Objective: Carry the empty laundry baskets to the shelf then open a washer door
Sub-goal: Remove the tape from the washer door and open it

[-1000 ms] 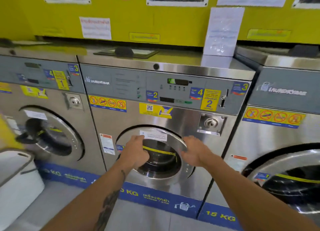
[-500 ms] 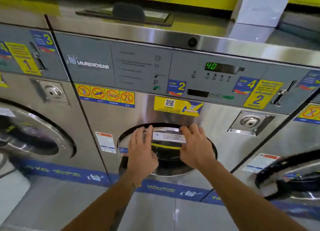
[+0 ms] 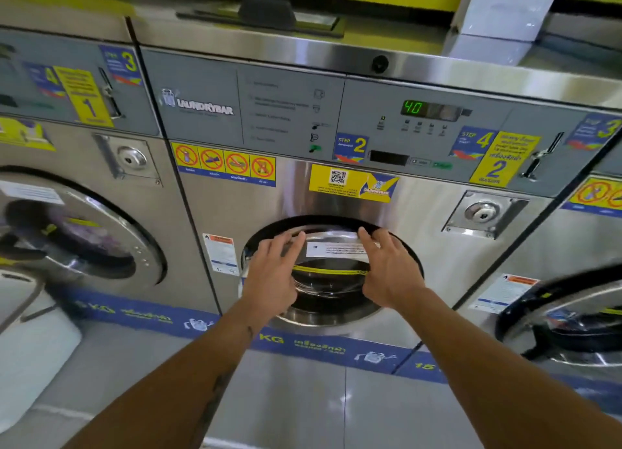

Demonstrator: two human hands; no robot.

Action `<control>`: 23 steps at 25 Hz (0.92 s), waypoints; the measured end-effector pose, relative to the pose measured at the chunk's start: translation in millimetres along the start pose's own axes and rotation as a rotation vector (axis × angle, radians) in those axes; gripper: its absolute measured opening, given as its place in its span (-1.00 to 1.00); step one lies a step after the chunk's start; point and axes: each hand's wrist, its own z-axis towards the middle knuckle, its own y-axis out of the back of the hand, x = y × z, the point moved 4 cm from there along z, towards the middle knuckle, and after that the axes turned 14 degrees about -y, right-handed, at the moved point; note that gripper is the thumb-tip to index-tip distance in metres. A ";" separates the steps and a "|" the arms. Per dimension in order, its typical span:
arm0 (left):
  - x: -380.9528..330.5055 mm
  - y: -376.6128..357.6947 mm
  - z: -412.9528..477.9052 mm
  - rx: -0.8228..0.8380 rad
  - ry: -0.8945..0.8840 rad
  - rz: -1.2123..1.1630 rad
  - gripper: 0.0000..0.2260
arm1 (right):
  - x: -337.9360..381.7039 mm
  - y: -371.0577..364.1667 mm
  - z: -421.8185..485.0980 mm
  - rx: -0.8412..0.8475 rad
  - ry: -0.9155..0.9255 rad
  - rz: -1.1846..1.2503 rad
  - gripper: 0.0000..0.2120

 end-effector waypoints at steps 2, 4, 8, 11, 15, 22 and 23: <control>-10.7 4.8 -15.8 0.019 -0.008 -0.026 -0.23 | -2.2 2.3 -9.7 -0.003 0.013 -0.022 -0.07; -20.0 9.3 -31.4 0.056 -0.033 -0.025 -0.22 | -4.0 3.9 -16.9 0.008 0.009 -0.007 -0.06; -35.3 25.6 -59.9 0.145 -0.184 -0.009 -0.23 | -11.7 -14.7 -65.6 0.131 -0.001 0.317 -0.03; -56.8 35.7 -74.7 0.170 -0.302 -0.055 -0.35 | -9.1 -63.8 -145.5 0.279 -0.032 0.544 -0.21; -93.6 40.0 -83.8 0.142 -0.464 -0.190 -0.51 | 14.1 -121.6 -221.4 0.499 -0.080 0.499 -0.49; -131.9 37.3 -89.4 0.172 -0.763 -0.004 -0.48 | 8.1 -145.4 -285.0 0.313 -0.204 0.347 -0.72; -138.8 36.9 -89.3 0.184 -0.796 0.016 -0.48 | 0.9 -145.2 -290.9 0.275 -0.216 0.308 -0.72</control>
